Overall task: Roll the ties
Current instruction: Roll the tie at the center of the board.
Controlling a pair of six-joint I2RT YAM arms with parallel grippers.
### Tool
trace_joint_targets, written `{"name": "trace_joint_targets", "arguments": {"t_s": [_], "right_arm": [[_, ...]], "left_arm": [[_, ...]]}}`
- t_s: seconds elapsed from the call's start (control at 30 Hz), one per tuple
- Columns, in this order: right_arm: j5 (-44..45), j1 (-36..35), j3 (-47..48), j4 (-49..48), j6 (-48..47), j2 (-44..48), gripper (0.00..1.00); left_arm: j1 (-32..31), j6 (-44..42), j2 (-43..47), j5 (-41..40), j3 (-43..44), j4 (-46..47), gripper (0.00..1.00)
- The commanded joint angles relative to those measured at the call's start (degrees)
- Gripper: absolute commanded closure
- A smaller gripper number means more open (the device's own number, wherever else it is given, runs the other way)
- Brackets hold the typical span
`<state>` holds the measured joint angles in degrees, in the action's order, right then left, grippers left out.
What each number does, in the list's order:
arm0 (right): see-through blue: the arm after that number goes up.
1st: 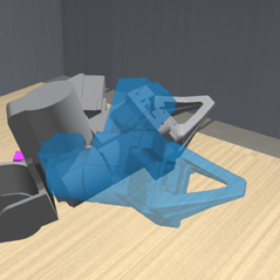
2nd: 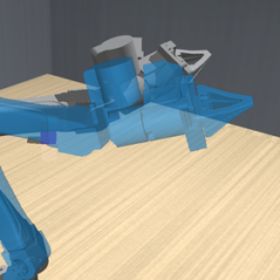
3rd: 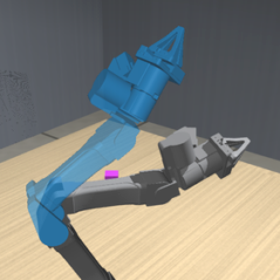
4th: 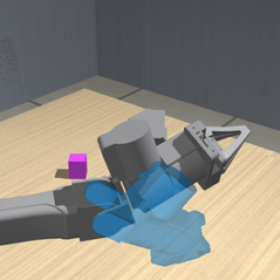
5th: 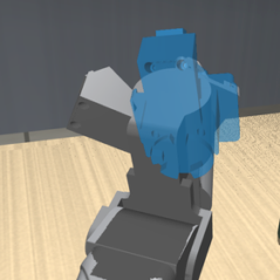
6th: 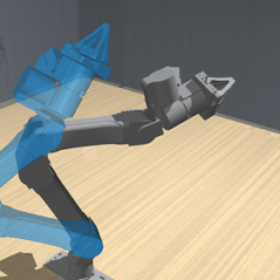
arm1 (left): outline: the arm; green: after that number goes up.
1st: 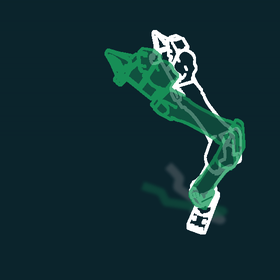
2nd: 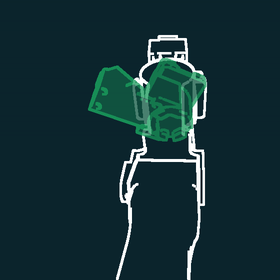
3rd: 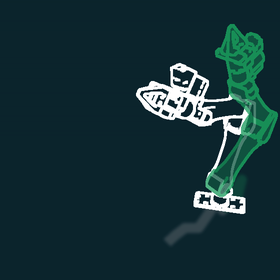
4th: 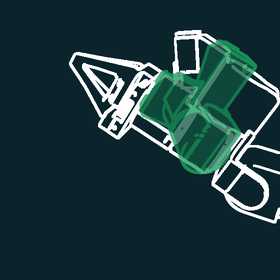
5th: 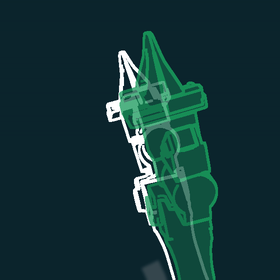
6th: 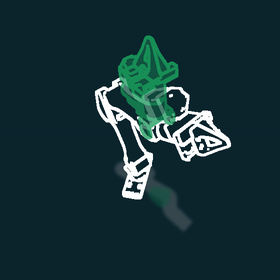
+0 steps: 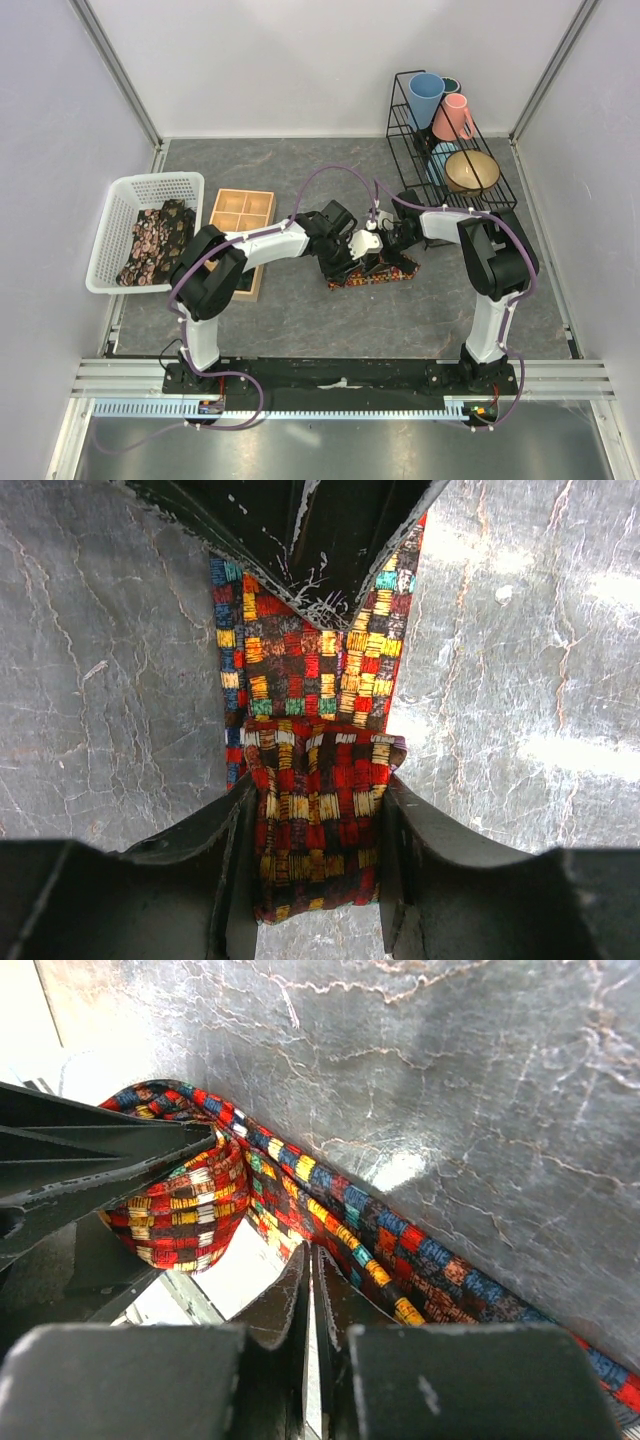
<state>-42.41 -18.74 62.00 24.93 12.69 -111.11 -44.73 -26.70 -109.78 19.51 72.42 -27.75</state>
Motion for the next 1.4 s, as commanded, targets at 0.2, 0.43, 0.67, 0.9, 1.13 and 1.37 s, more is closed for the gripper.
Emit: {"name": "trace_joint_targets", "arguments": {"t_s": [0.2, 0.43, 0.67, 0.9, 1.13, 1.37], "right_arm": [[-8.29, 0.55, 0.84, -2.69, 1.54, 4.32, 0.57], [-16.37, 0.37, -3.54, -15.13, 13.21, 2.74, 0.45], [-19.63, -1.21, -7.77, -30.72, 25.36, 0.37, 0.37], [-19.47, -2.09, -10.49, -39.08, 29.77, -1.82, 0.38], [-15.34, -2.70, -8.21, -28.90, 18.52, -5.61, 0.58], [-10.33, -2.62, -4.78, -16.94, 9.46, -7.80, 1.00]], "left_arm": [[0.61, -3.88, -3.08, -1.85, -3.16, -5.04, 0.94], [0.70, -4.68, -2.90, 0.27, -3.43, -4.51, 0.92], [0.70, -4.42, -3.34, 1.23, -3.08, -4.33, 0.92], [0.70, -4.94, -3.34, 1.76, -2.90, -4.77, 0.92], [0.70, -5.12, -3.69, 1.94, -2.64, -5.04, 0.92], [1.22, -5.03, -3.08, 2.81, -2.55, -5.04, 0.75]]}}
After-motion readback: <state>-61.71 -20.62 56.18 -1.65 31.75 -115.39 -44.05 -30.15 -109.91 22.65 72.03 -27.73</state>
